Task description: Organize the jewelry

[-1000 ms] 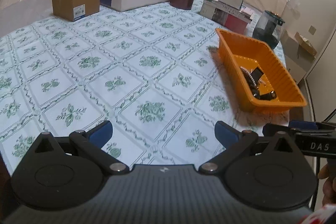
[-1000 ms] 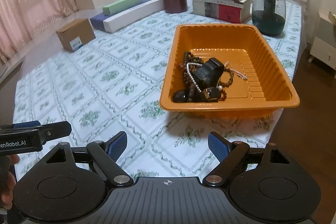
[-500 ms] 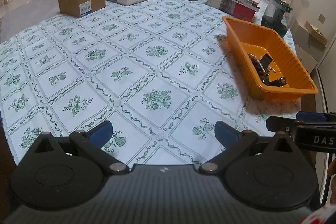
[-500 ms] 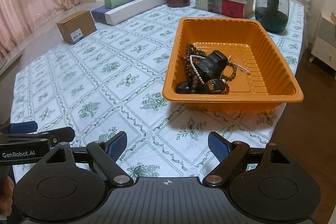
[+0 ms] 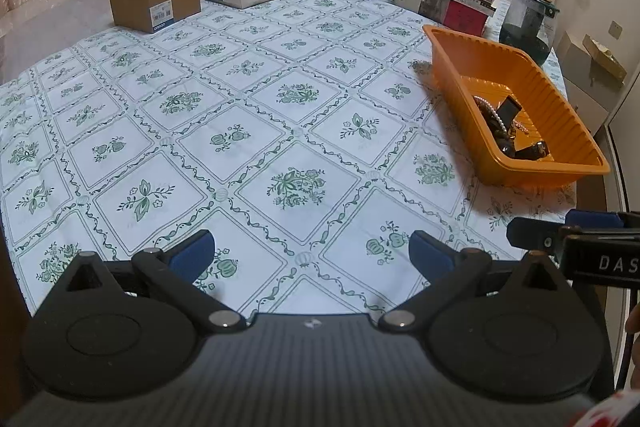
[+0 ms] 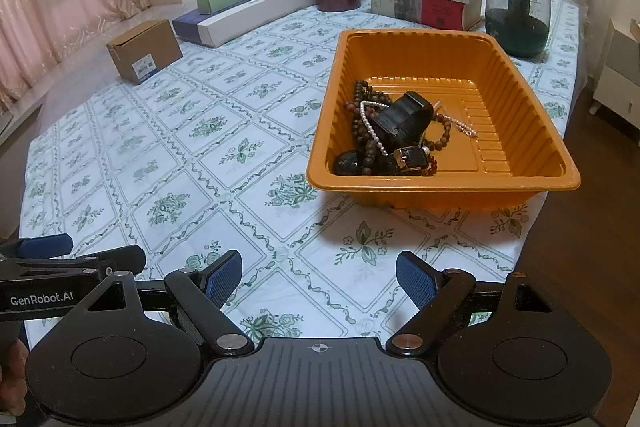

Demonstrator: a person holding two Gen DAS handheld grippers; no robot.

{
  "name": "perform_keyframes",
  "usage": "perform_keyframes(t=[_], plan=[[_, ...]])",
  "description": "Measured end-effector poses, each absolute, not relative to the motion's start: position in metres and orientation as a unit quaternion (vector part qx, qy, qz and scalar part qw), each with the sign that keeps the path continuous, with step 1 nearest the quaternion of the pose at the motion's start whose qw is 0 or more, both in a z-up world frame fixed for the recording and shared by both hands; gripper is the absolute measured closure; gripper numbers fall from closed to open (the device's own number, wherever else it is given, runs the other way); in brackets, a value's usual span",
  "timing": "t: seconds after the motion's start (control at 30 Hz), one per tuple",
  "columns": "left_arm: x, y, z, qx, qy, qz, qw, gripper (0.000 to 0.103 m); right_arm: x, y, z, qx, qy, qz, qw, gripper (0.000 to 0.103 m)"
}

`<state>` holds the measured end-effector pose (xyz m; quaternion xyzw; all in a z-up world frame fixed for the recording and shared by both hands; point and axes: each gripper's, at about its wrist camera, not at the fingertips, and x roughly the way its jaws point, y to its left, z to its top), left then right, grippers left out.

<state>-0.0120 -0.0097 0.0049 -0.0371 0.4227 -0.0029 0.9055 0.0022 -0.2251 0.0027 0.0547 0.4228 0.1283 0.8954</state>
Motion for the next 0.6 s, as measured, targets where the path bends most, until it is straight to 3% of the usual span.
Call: perform_keyframes(t=[0.6], plan=[[-0.0124,-0.012,0.0054,-0.038,0.422,-0.007,0.906,0.0,0.0033,-0.2255,0.0033,0.054,0.421,0.127,0.896,0.019]])
